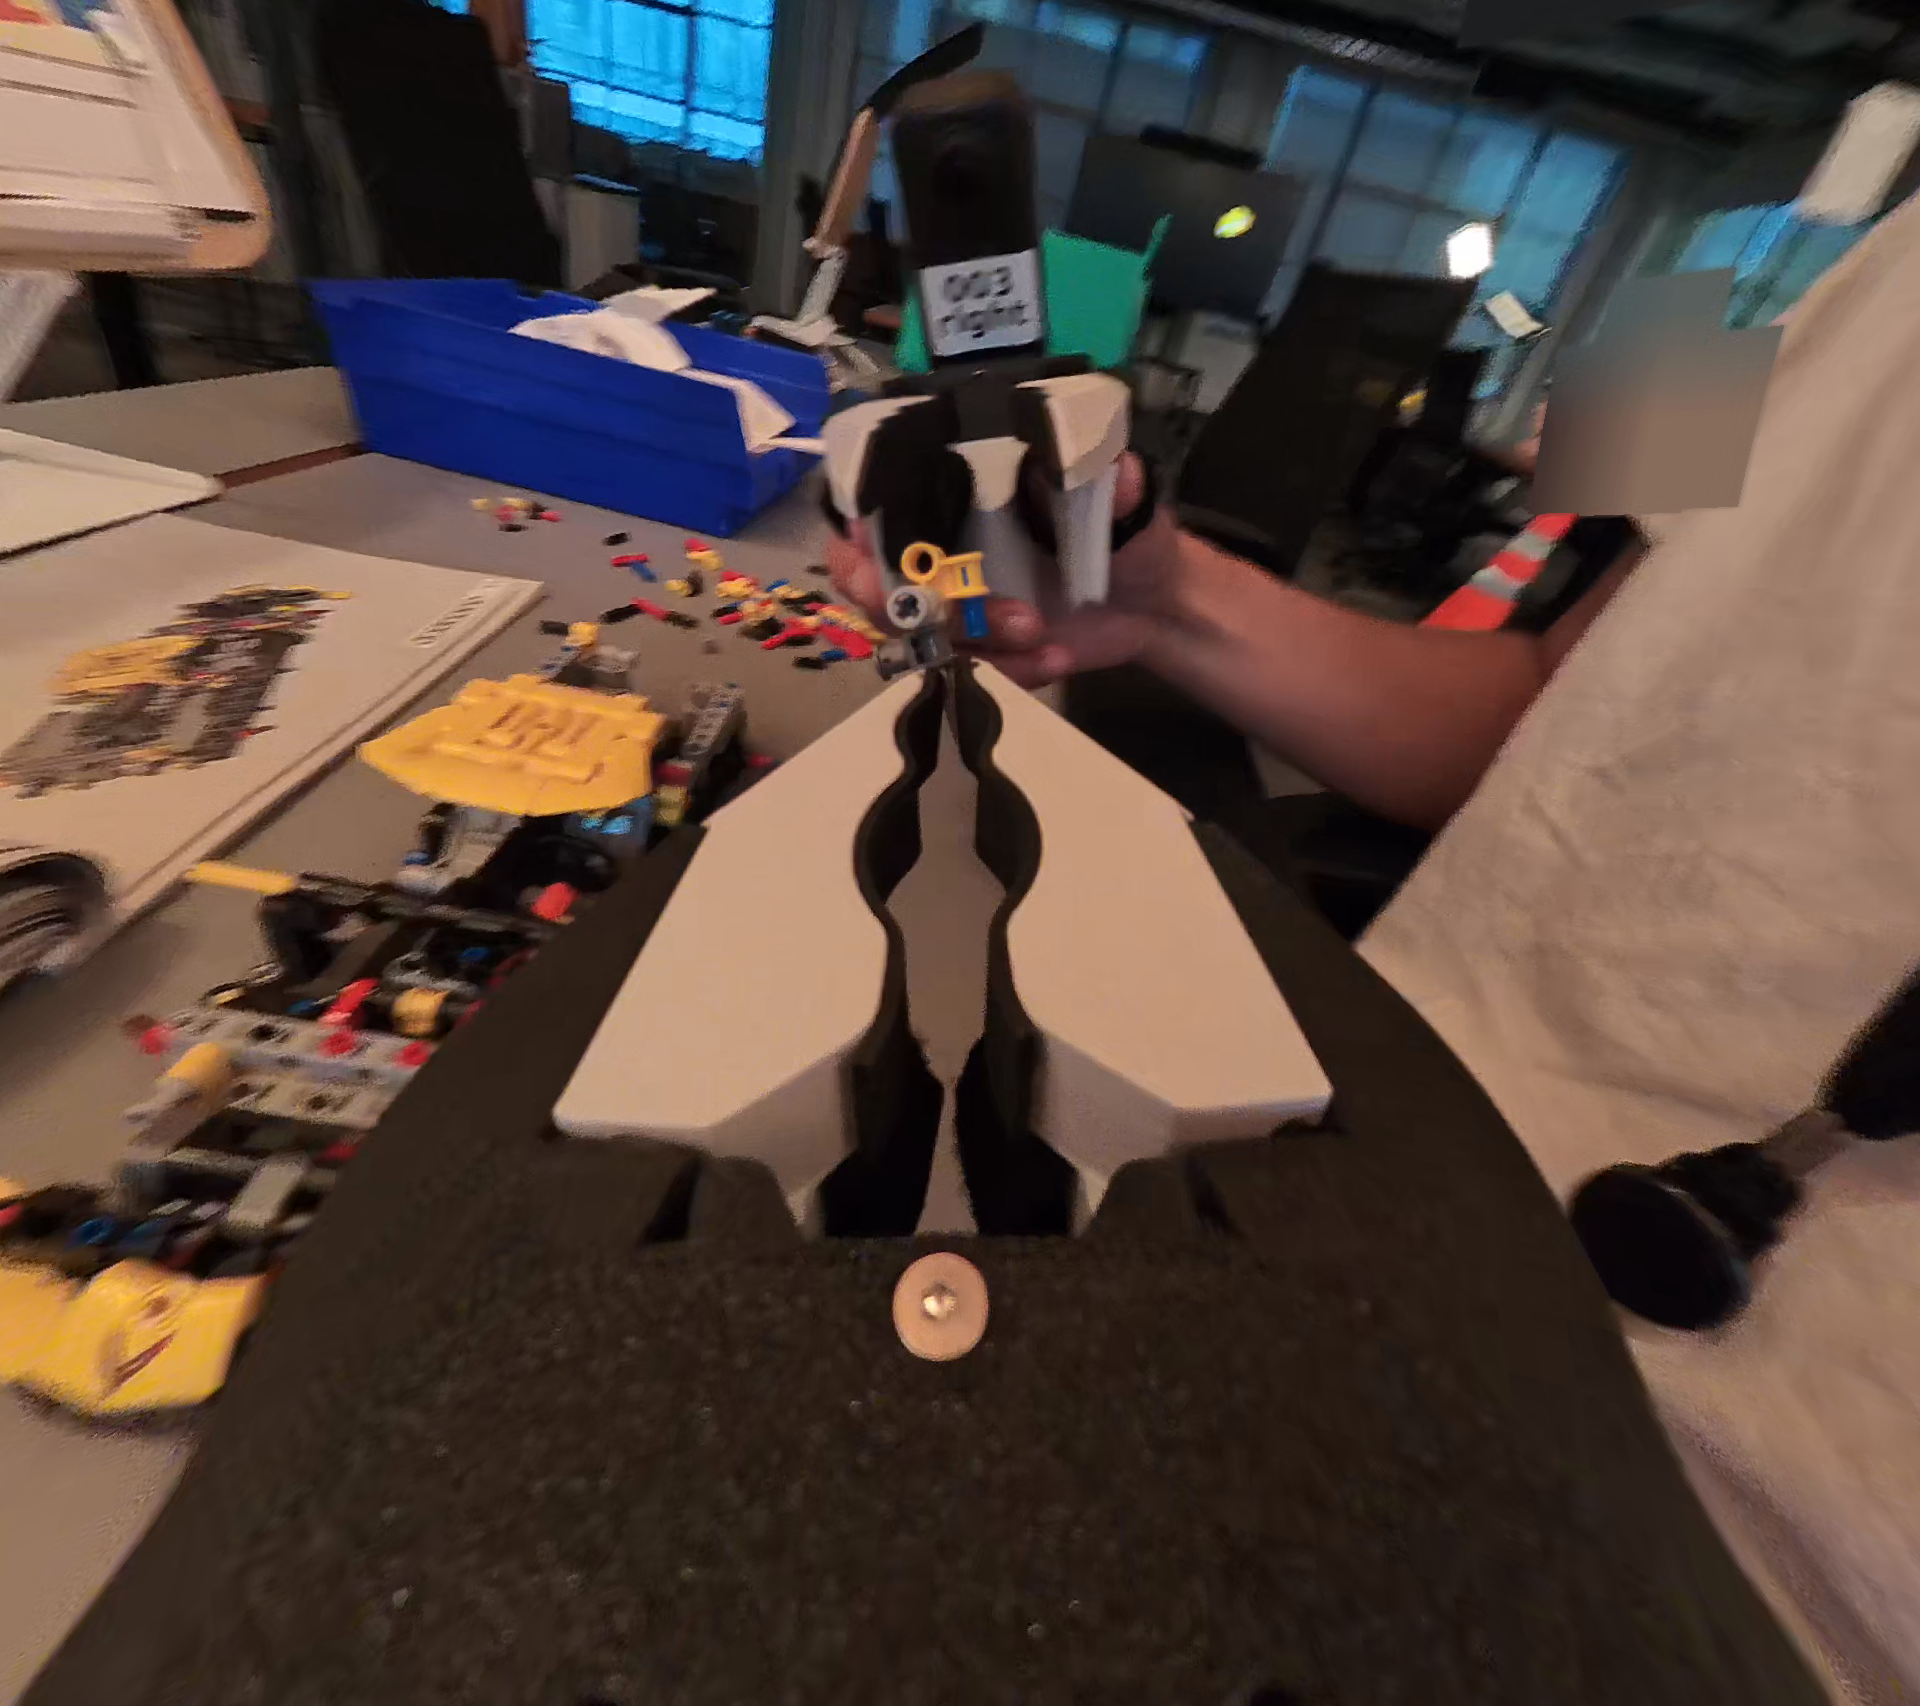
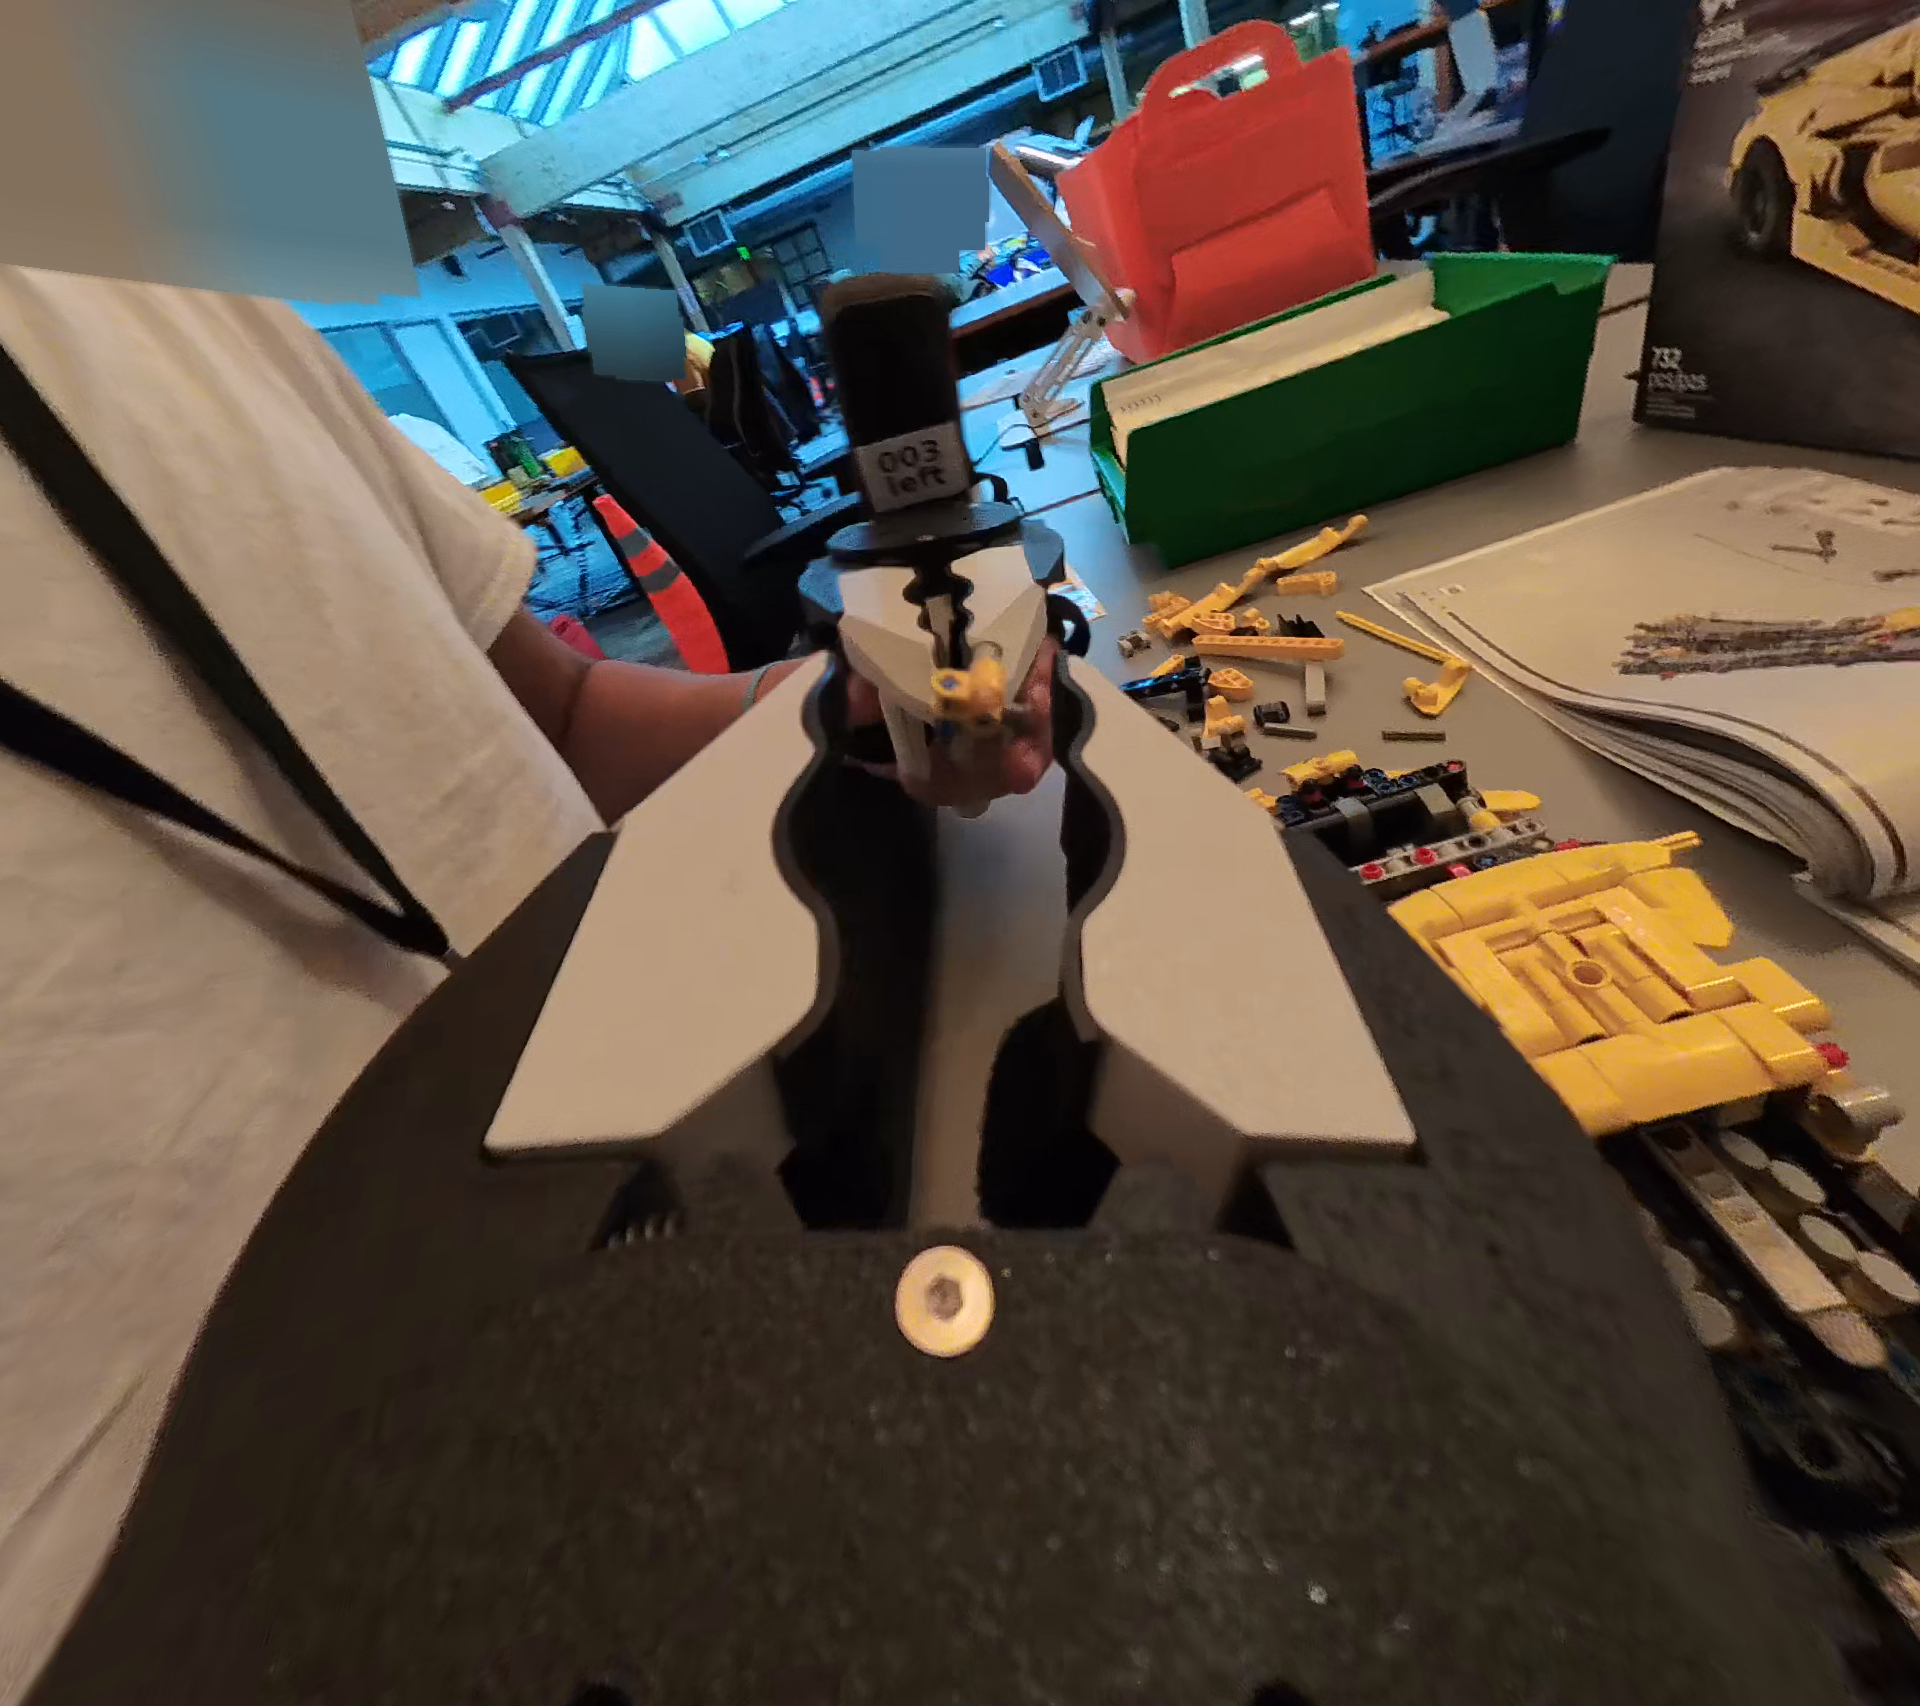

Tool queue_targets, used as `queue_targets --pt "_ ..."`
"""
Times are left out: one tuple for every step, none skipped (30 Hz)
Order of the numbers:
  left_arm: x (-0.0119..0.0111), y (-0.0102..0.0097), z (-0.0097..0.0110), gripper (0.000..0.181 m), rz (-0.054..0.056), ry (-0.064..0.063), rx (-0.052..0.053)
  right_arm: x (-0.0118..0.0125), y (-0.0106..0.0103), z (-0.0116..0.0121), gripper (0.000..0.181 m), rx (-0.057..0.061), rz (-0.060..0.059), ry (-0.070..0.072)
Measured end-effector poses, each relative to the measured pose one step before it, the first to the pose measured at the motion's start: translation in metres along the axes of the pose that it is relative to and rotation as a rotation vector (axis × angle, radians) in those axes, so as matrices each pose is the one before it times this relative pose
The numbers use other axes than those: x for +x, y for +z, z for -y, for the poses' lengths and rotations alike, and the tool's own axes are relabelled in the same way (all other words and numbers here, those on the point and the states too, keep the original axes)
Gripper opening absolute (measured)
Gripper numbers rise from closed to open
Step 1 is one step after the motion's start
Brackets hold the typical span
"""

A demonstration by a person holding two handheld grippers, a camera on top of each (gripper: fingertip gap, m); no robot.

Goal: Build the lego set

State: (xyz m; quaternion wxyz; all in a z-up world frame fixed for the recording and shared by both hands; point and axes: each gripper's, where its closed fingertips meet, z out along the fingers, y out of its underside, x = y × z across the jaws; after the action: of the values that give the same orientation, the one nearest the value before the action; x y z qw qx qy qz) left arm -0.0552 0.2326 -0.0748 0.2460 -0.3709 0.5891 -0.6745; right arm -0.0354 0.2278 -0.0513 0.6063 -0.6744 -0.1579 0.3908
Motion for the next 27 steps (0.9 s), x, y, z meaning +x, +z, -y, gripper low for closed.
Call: queue_targets --pt "0.00635 -0.00012 0.00312 0.002 -0.063 -0.0453 0.0202 -0.00336 -0.00486 0.0011 0.041 -0.0077 0.032 -0.012" --pt "0.00713 0.00066 0.00267 0.002 -0.077 -0.0637 0.0177 -0.00568 -0.00358 0.00154 0.042 -0.0071 0.05 -0.014" --pt "0.00635 0.00152 0.00199 0.002 -0.0748 -0.0603 0.0125 -0.00575 -0.00165 0.0028 0.044 -0.0067 0.0531 -0.013" --pt "0.00881 0.00187 0.00257 0.002 -0.0879 -0.0446 0.0114 -0.00567 0.00065 0.00279 0.046 -0.0146 0.0573 -0.0107" --pt "0.01003 0.00244 0.00325 0.002 -0.0944 -0.0349 0.0125 -0.00615 0.00223 0.00167 0.048 -0.0234 0.067 -0.0077" --pt "0.00471 0.0028 0.00252 0.001 -0.0654 -0.0312 0.0094 -0.00469 0.00394 0.0006 0.047 -0.0293 0.0624 0.0002" --pt "0.00292 0.00314 0.0008 0.002 -0.0601 -0.0354 0.0017 -0.00414 0.00533 0.00079 0.046 -0.0273 0.0592 0.0007" --pt "0.00116 0.0033 -0.0007 0.001 -0.054 -0.0399 -0.0076 -0.00347 0.00578 0.00158 0.046 -0.016 0.0505 -0.0041" --pt "-0.00116 0.00283 0.00048 0.0 -0.0343 -0.0269 0.0009 -0.00329 0.00555 0.00026 0.043 -0.0128 0.0434 -0.0042" --pt "0.00206 0.00249 0.00186 0.0 -0.0431 -0.0171 0.0104 -0.00255 0.00491 -0.00298 0.04 -0.0257 0.0315 -0.0027" --pt "0.00448 0.0021 0.00274 0.0 -0.0512 -0.0206 0.014 -0.0006 0.00333 -0.00553 0.038 -0.0383 0.0129 -0.0057" --pt "0.00392 0.00185 0.00201 0.0 -0.0406 -0.0169 0.0095 0.0 0.00109 -0.0042 0.036 -0.0248 0.0013 -0.0073" --pt "0.00145 0.00188 -0.00054 0.0 -0.0203 -0.0079 -0.0051 0.00007 -0.00037 -0.00069 0.033 0.0049 -0.0045 -0.0045" --pt "-0.00148 0.00154 -0.00118 0.0 0.0019 0.0032 -0.0052 0.00039 -0.00082 0.0002 0.032 0.0137 -0.0039 -0.0042" --pt "-0.00115 0.00082 0.00007 0.0 -0.0015 -0.0029 0.0058 -0.00248 -0.00088 0.00042 0.027 0.0153 0.0137 -0.001" --pt "-0.00105 0.0003 -0.00025 0.0 -0.0039 -0.0142 0.0041 -0.00186 -0.00216 0.00416 0.016 0.0302 0.0017 -0.0133" --pt "-0.00363 0.00009 -0.00195 0.0 0.0143 -0.0087 -0.0065 0.00193 -0.00302 0.00643 0.006 0.0472 -0.0326 -0.02" --pt "-0.0038 0.00014 -0.00384 0.0 0.0163 -0.0032 -0.0163 0.00121 -0.00241 0.0036 0.004 0.031 -0.0313 -0.0322" --pt "-0.00296 0.00026 -0.00243 0.0 0.01 -0.0084 -0.0075 -0.00122 -0.00102 -0.00077 0.004 0.0027 -0.0139 -0.0225" --pt "-0.00306 -0.00009 0.00038 0.0 0.0094 -0.0135 0.0093 0.00006 -0.0002 -0.00356 0.005 -0.014 -0.0164 0.0007" --pt "-0.00467 -0.0008 0.00011 0.0 0.0211 -0.0105 0.0051 0.00481 -0.0005 -0.00732 0.005 -0.0361 -0.0404 0.022" --pt "-0.00684 -0.0018 -0.0026 0.0 0.0375 -0.0028 -0.0154 0.00878 -0.00275 -0.00803 0.006 -0.0369 -0.0611 0.0308" --pt "-0.00957 -0.0031 -0.00388 0.0 0.0616 0.0018 -0.0254 0.00722 -0.00587 -0.00534 0.006 -0.0154 -0.0499 0.0327" --pt "-0.01076 -0.00411 -0.00213 0.0 0.0738 0.0041 -0.0129 0.00571 -0.00662 -0.00338 0.005 0.0076 -0.0421 0.0237" --pt "-0.01397 -0.00538 -0.00053 0.0 0.0966 -0.0067 -0.006 0.00792 -0.00607 -0.00416 0.002 0.0093 -0.0582 0.0189" --pt "-0.01658 -0.00683 -0.00292 0.0 0.1205 0.0062 -0.03 0.0069 -0.00639 -0.00786 0.0 -0.015 -0.0545 0.0124" --pt "-0.01591 -0.00745 -0.00575 0.0 0.129 0.0444 -0.0467 0.00424 -0.00582 -0.00849 0.0 -0.0165 -0.0419 0.0157"
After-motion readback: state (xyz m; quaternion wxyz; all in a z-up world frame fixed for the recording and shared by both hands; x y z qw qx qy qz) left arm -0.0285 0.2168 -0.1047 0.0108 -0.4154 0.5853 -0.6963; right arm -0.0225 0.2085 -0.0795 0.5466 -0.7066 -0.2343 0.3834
